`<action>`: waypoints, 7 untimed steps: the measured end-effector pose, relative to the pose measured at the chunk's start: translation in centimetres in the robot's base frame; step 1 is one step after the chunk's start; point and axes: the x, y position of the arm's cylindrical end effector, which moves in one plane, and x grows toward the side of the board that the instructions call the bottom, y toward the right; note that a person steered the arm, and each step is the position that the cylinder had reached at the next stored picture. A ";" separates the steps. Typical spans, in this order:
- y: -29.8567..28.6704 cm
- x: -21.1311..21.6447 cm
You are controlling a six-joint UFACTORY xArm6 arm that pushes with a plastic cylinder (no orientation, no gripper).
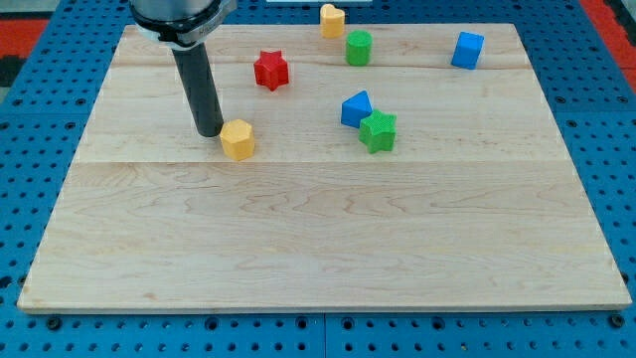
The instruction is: Move the blue triangle to the left center of the board
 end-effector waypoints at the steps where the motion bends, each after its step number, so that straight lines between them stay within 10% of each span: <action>1: 1.6 -1.8; 5: 22.1 -6.7; 7: 12.2 -2.5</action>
